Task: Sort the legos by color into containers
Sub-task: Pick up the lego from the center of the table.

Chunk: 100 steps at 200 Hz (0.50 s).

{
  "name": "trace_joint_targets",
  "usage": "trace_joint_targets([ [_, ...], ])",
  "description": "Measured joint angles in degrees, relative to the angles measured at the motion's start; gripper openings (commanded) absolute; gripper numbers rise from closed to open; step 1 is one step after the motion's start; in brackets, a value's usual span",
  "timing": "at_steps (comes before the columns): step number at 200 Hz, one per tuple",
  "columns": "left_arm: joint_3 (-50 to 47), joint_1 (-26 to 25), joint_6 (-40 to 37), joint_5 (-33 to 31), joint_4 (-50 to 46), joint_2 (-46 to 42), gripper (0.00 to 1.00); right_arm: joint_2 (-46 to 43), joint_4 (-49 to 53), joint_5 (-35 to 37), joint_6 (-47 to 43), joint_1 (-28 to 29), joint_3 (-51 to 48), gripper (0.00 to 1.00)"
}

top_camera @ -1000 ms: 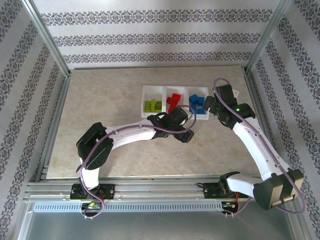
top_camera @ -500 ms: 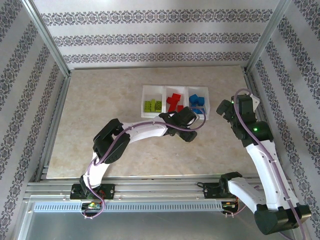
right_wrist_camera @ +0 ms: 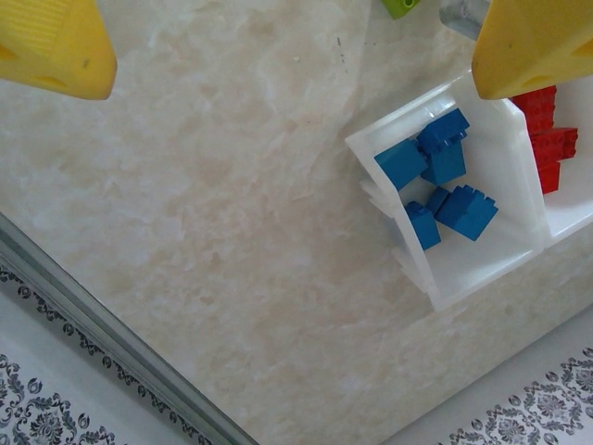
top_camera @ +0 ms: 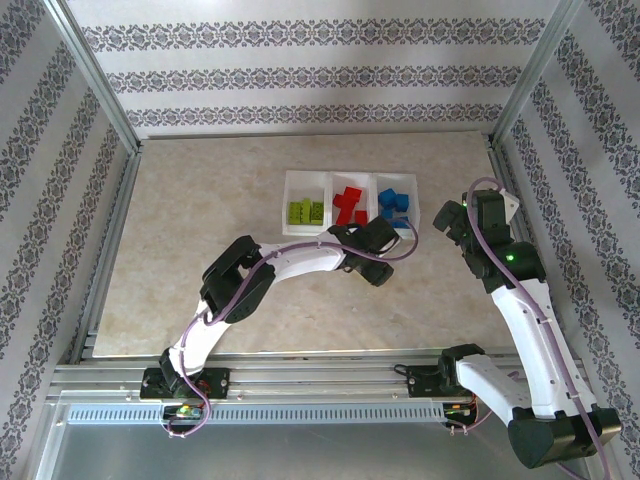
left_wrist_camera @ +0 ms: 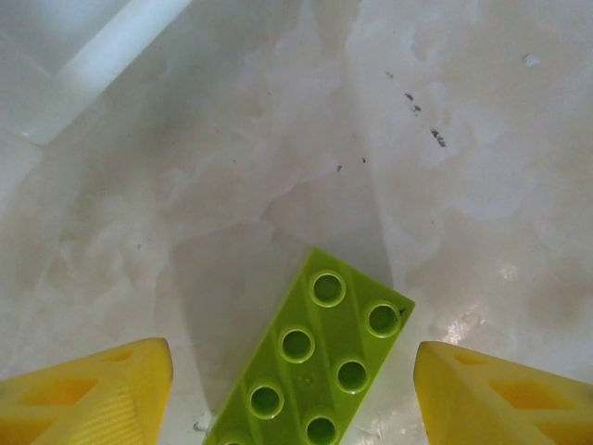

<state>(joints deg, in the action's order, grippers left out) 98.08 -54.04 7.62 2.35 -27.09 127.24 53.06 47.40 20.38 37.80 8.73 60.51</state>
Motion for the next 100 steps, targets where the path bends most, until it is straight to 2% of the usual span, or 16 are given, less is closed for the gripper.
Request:
trace_joint_targets([
  [69, 2.3, 0.0, -0.2, -1.0, -1.8, 3.1, 0.69, 0.0, -0.3, 0.0, 0.0, 0.0, -0.5, 0.98],
  [100, 2.7, 0.0, -0.2, -1.3, -2.2, 3.3, 0.65, -0.1, -0.5, 0.0, 0.0, 0.0, -0.7, 0.99],
])
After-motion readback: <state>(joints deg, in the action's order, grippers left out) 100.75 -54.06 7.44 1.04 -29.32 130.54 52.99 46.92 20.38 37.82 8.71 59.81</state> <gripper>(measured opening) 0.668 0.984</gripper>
